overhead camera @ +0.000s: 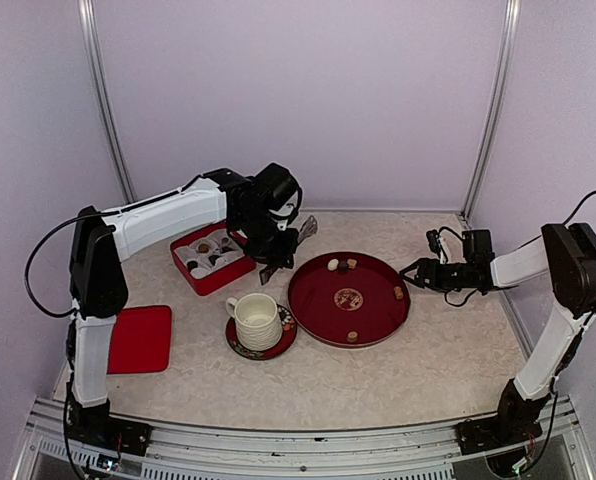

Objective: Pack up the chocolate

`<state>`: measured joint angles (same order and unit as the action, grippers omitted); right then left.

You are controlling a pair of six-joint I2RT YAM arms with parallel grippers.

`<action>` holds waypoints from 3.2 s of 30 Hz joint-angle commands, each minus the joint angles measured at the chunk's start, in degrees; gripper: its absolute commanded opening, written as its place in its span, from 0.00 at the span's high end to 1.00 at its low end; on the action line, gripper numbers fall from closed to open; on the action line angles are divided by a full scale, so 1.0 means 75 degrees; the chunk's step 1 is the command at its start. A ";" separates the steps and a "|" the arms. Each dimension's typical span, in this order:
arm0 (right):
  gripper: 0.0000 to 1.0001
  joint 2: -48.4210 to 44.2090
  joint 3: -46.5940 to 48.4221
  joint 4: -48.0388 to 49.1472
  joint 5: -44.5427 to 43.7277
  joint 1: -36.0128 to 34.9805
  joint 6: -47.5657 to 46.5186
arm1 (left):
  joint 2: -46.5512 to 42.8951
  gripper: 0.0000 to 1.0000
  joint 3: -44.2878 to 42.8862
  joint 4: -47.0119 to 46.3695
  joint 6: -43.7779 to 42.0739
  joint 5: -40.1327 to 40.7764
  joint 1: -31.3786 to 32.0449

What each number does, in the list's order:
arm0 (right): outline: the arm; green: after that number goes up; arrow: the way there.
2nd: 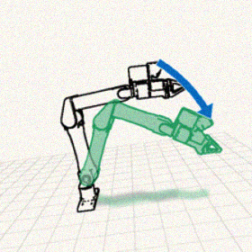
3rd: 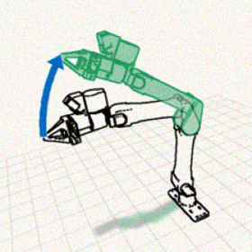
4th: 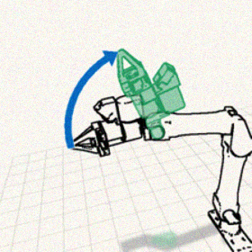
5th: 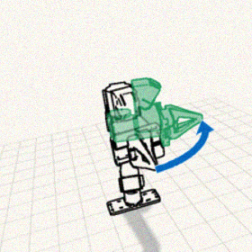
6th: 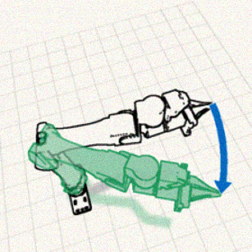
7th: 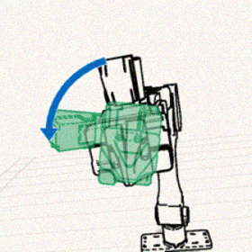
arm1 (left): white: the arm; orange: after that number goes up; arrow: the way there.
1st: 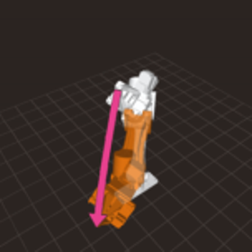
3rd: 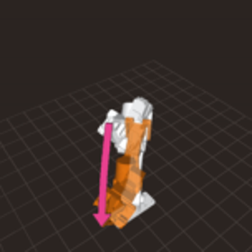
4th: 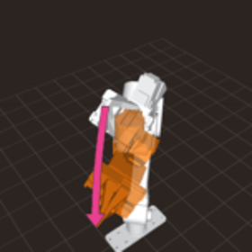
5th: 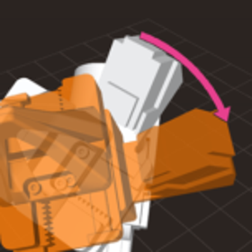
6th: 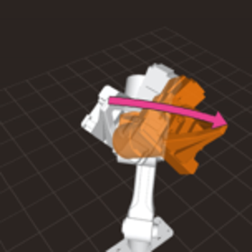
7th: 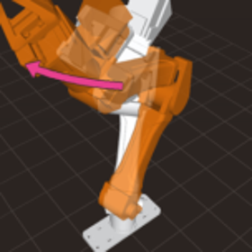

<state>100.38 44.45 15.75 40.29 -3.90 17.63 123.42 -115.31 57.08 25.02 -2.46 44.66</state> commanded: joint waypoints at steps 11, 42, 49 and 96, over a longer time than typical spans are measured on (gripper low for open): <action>0.21 -0.0355 0.0043 -0.0198 -0.0055 0.0087 -0.0083 | -0.3017 0.85 0.3154 -0.0586 -0.0008 0.0288 -0.2181; 0.21 -0.0282 0.0201 -0.0204 -0.0003 0.0087 -0.0024 | -0.2813 0.79 0.4108 0.0217 -0.0842 0.1839 -0.3600; 0.21 -0.0305 0.0241 -0.0250 -0.0009 0.0087 -0.0045 | -0.2779 0.73 0.3854 0.0361 -0.0864 0.1901 -0.3565; 0.20 -0.0853 0.0005 -0.0427 -0.0067 0.0131 -0.0145 | -0.4177 0.78 0.5462 -0.3701 -0.1002 0.0184 -0.4467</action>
<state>95.88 45.19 13.08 39.81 -3.79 17.23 94.04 -76.16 36.32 20.88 4.38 9.28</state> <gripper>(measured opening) 0.795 0.212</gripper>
